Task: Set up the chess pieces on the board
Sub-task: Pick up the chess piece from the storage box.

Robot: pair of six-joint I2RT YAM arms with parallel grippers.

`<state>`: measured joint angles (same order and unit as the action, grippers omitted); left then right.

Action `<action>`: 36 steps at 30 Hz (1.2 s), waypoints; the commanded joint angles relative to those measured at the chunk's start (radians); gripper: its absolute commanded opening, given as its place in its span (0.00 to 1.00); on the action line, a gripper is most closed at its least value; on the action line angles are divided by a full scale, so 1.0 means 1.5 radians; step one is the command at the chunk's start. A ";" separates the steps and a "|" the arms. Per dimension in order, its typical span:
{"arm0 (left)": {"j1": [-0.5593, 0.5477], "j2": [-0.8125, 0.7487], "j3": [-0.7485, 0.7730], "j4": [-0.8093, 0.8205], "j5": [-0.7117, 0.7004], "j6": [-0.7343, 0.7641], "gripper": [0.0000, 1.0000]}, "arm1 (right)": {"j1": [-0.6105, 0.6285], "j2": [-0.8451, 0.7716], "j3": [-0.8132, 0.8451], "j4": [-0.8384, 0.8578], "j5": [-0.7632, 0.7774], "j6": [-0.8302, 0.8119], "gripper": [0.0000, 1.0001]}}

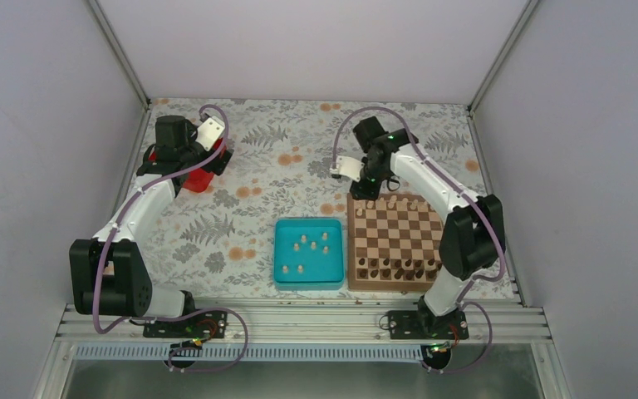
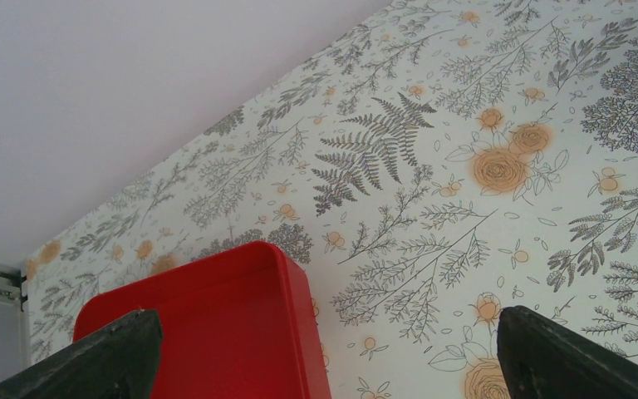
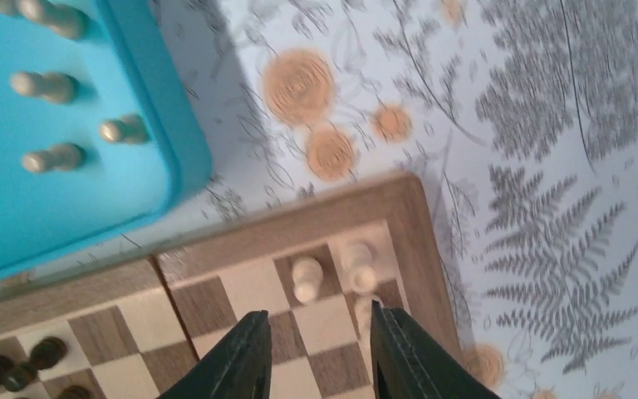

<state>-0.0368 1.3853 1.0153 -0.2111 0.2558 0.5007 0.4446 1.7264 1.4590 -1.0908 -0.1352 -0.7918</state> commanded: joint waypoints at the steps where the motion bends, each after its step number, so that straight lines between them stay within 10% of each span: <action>1: -0.002 0.003 0.016 0.003 0.006 -0.009 1.00 | 0.080 0.000 0.031 -0.031 0.002 0.015 0.34; 19: -0.002 0.004 0.010 0.007 0.000 -0.008 1.00 | 0.413 0.125 0.043 0.032 -0.038 0.034 0.44; 36: -0.002 -0.002 0.003 0.011 -0.003 -0.009 1.00 | 0.460 0.191 0.037 0.080 -0.051 0.012 0.47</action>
<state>-0.0372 1.3857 1.0153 -0.2108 0.2550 0.5007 1.1255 1.9984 1.5154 -0.9962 -0.1909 -0.7570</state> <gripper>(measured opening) 0.999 0.465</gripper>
